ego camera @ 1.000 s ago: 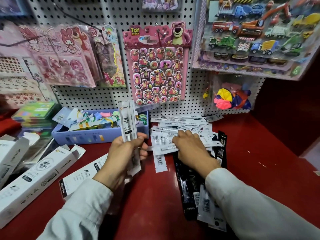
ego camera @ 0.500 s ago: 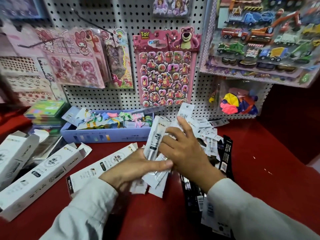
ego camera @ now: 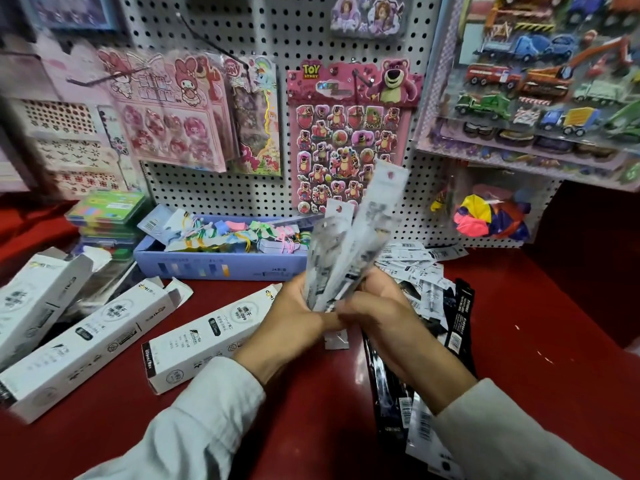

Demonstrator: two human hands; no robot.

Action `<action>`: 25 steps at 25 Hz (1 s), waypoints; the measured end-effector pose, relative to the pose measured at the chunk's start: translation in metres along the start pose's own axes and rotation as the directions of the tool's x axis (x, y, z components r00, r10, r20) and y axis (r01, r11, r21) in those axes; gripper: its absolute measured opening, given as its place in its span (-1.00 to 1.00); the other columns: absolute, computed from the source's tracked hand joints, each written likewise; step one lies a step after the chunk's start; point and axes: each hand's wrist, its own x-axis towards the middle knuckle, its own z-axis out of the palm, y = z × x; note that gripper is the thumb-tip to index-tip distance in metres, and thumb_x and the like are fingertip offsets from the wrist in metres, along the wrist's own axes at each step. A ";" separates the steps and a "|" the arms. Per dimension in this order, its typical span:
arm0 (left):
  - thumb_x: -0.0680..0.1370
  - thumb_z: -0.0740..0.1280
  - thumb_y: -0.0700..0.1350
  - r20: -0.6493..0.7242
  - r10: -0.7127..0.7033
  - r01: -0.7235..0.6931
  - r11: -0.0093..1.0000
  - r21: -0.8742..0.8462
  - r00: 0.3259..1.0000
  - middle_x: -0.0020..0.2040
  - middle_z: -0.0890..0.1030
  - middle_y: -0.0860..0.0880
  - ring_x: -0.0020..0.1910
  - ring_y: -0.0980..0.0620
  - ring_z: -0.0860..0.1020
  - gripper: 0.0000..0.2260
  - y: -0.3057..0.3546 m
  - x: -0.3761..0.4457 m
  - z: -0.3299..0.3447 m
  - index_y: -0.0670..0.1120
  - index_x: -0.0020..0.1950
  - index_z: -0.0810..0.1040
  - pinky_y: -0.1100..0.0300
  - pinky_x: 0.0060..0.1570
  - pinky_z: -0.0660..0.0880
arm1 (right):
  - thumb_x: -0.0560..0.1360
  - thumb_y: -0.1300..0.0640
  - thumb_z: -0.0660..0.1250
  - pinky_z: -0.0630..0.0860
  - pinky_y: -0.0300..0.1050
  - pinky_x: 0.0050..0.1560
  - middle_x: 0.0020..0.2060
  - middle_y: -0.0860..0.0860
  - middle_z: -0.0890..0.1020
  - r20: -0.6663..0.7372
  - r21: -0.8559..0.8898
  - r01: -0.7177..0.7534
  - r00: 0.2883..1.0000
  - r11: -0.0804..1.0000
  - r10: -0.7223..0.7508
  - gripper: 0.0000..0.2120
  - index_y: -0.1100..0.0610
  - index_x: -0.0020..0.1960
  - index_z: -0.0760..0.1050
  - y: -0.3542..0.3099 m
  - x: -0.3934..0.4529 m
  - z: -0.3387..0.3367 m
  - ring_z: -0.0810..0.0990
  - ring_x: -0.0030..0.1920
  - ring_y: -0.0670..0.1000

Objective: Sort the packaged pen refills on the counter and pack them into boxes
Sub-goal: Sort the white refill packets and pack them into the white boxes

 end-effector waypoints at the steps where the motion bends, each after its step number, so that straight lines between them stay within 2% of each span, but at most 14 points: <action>1: 0.28 0.44 -0.56 -0.011 0.047 -0.047 0.999 0.000 0.999 -0.21 0.72 0.09 -0.23 0.22 0.65 -0.54 -0.002 0.002 0.003 -0.17 0.06 0.57 0.36 -0.25 0.53 | 0.25 0.34 0.34 0.60 -0.14 -0.01 -0.08 0.08 0.73 0.001 -0.021 0.031 1.000 0.999 -0.031 -0.60 0.16 0.07 0.56 0.000 -0.001 0.003 0.68 -0.02 0.05; 3: 0.31 0.43 -0.51 -0.056 0.113 -0.112 0.993 0.020 0.992 -0.18 0.71 0.13 -0.17 0.25 0.64 -0.56 -0.007 0.003 0.008 -0.19 0.12 0.53 0.37 -0.18 0.52 | 0.26 0.32 0.40 0.58 -0.23 0.04 -0.03 0.03 0.72 0.010 -0.039 0.057 0.998 0.998 -0.057 -0.56 0.12 0.14 0.54 0.001 -0.002 0.005 0.68 0.01 -0.03; 6: 0.41 0.35 -0.31 -0.078 0.181 -0.171 0.977 0.126 0.980 -0.12 0.68 0.13 -0.08 0.27 0.60 -0.76 -0.017 0.000 0.012 -0.09 0.03 0.58 0.36 -0.04 0.52 | 0.24 0.28 0.47 0.52 -0.27 0.15 0.12 -0.09 0.67 -0.015 -0.123 0.058 0.998 0.991 -0.060 -0.44 0.05 0.22 0.48 0.008 -0.003 0.011 0.63 0.12 -0.13; 8: 0.48 0.30 -0.25 -0.050 0.215 -0.192 0.936 0.295 0.975 -0.08 0.65 0.24 -0.05 0.37 0.56 -0.78 -0.022 -0.004 0.014 0.03 -0.01 0.60 0.44 0.02 0.46 | 0.20 0.22 0.52 0.51 -0.26 0.11 0.04 -0.08 0.69 -0.106 -0.192 0.068 0.990 0.979 -0.090 -0.47 0.09 0.16 0.51 0.016 -0.003 0.017 0.65 0.06 -0.15; 10: 0.45 0.38 -0.30 0.015 0.214 -0.205 0.910 0.361 0.977 0.02 0.64 0.30 0.05 0.39 0.56 -0.64 -0.028 -0.006 0.015 0.10 0.13 0.55 0.46 0.07 0.43 | 0.19 0.17 0.52 0.56 -0.14 0.02 -0.14 -0.03 0.71 -0.240 -0.238 0.063 0.963 0.969 -0.122 -0.63 0.13 -0.01 0.59 0.020 -0.001 0.018 0.68 -0.10 -0.09; 12: 0.32 0.50 -0.40 0.058 0.118 -0.129 0.958 0.258 0.991 0.11 0.66 0.19 0.13 0.24 0.60 -0.37 -0.033 -0.007 0.016 0.09 0.26 0.48 0.30 0.12 0.49 | 0.17 0.20 0.50 0.60 0.02 -0.04 -0.27 0.03 0.69 -0.367 -0.079 0.058 0.926 0.995 -0.084 -0.76 0.03 -0.18 0.62 0.018 0.003 0.015 0.68 -0.19 0.05; 13: 0.26 0.54 -0.36 0.050 0.092 -0.102 0.967 0.235 0.994 0.07 0.68 0.15 0.08 0.20 0.63 -0.38 -0.033 -0.006 0.015 0.10 0.20 0.51 0.25 0.07 0.52 | 0.15 0.25 0.47 0.60 0.05 -0.07 -0.32 0.05 0.66 -0.376 0.079 0.100 0.925 0.992 -0.063 -0.73 0.00 -0.20 0.60 0.015 0.006 0.011 0.66 -0.22 0.10; 15: 0.20 0.55 -0.15 0.007 0.095 -0.092 0.944 0.316 0.995 -0.07 0.71 0.09 -0.11 0.18 0.65 -0.55 -0.030 -0.004 0.014 0.09 0.04 0.56 0.18 -0.10 0.56 | 0.17 0.35 0.33 0.57 0.08 -0.11 -0.33 0.08 0.61 -0.320 0.265 0.216 0.939 0.940 -0.126 -0.61 0.06 -0.05 0.54 0.003 0.008 0.001 0.63 -0.24 0.14; 17: 0.22 0.50 -0.07 0.003 0.103 -0.095 0.905 0.415 0.995 -0.13 0.69 0.02 -0.17 0.13 0.63 -0.61 -0.028 -0.005 0.014 0.07 0.01 0.54 0.05 -0.14 0.59 | 0.26 0.41 0.29 0.57 0.04 -0.07 -0.25 0.09 0.65 -0.244 0.254 0.245 0.952 0.936 -0.183 -0.57 0.11 0.07 0.49 -0.003 0.010 -0.002 0.63 -0.19 0.12; 19: 0.30 0.47 -0.06 -0.093 0.157 -0.076 0.816 0.573 0.983 -0.15 0.64 0.04 -0.12 0.03 0.63 -0.60 -0.030 -0.010 0.017 0.06 0.07 0.43 0.06 -0.15 0.55 | 0.35 0.44 0.38 0.59 -0.02 -0.03 -0.14 0.11 0.68 -0.237 0.217 0.176 0.964 0.960 -0.123 -0.59 0.16 0.14 0.49 0.004 0.008 0.003 0.63 -0.11 0.12; 20: 0.33 0.47 -0.04 -0.178 0.200 -0.047 0.781 0.623 0.963 -0.15 0.60 0.07 -0.09 -0.02 0.61 -0.59 -0.033 -0.013 0.019 0.07 0.08 0.37 0.10 -0.17 0.51 | 0.35 0.43 0.41 0.60 0.03 0.01 -0.08 0.16 0.67 -0.257 0.202 0.129 0.964 0.971 -0.075 -0.59 0.22 0.16 0.49 0.009 0.007 0.007 0.64 -0.08 0.16; 22: 0.34 0.47 -0.01 -0.275 0.210 -0.003 0.799 0.601 0.938 -0.08 0.56 0.10 -0.01 -0.03 0.59 -0.54 -0.034 -0.017 0.024 0.07 0.12 0.31 0.12 -0.12 0.48 | 0.31 0.36 0.46 0.58 0.15 0.12 0.00 0.28 0.65 -0.315 0.148 0.074 0.949 0.986 -0.024 -0.55 0.31 0.19 0.49 0.019 0.005 0.014 0.64 -0.01 0.27; 23: 0.34 0.46 -0.01 -0.286 0.189 0.009 0.819 0.573 0.939 -0.01 0.58 0.09 0.05 -0.02 0.59 -0.51 -0.034 -0.018 0.026 0.08 0.16 0.31 0.09 -0.04 0.51 | 0.29 0.32 0.48 0.58 0.15 0.12 0.00 0.29 0.64 -0.333 0.127 0.072 0.943 0.989 -0.026 -0.52 0.31 0.19 0.49 0.021 0.005 0.015 0.64 0.00 0.25; 25: 0.33 0.46 -0.04 -0.306 0.172 0.025 0.837 0.546 0.936 0.07 0.62 0.05 0.09 0.00 0.59 -0.48 -0.032 -0.017 0.028 0.07 0.24 0.38 0.01 0.04 0.54 | 0.27 0.29 0.49 0.62 0.00 0.03 0.00 0.19 0.65 -0.315 0.117 0.102 0.947 0.988 -0.061 -0.45 0.25 0.24 0.47 0.019 0.006 0.015 0.65 0.00 0.13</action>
